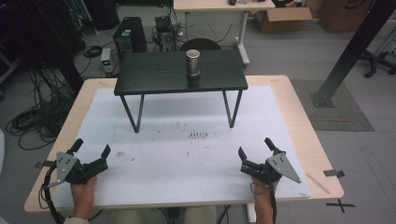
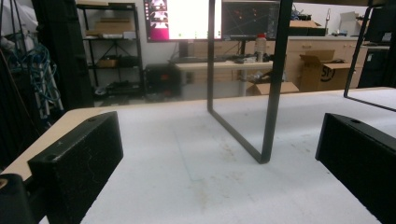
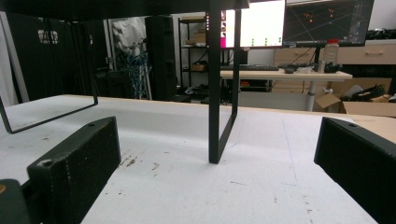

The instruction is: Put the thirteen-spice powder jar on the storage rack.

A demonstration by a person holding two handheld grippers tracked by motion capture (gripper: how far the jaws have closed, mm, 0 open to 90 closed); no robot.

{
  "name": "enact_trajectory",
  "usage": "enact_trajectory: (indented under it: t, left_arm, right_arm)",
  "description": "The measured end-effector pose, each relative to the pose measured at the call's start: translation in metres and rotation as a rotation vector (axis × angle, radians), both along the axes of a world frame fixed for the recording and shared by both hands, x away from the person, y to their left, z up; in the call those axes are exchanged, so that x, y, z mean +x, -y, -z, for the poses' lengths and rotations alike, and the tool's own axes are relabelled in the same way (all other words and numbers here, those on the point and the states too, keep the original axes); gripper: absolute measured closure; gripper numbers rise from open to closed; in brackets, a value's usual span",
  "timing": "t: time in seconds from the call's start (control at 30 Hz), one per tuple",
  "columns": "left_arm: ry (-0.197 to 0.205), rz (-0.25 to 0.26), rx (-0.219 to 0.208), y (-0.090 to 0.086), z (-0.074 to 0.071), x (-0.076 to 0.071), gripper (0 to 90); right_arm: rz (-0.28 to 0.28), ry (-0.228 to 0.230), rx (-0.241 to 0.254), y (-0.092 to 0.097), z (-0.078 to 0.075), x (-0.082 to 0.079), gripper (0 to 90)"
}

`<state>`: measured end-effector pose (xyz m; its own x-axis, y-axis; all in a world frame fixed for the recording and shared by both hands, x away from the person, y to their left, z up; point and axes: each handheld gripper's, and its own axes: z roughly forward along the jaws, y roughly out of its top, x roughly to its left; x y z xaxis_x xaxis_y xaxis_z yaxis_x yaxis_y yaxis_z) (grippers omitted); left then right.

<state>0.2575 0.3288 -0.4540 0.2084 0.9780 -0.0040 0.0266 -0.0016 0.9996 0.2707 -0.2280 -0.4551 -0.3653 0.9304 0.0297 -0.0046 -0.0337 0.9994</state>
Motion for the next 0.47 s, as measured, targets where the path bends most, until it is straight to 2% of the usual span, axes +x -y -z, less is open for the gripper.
enact_trajectory:
  t: [0.47]
  left_arm:
    - [-0.002,0.000,0.002,0.0002,0.0000,0.0001,1.2]
  right_arm:
    - [-0.003,0.017,-0.014,-0.0011,0.0006,-0.0016,0.0]
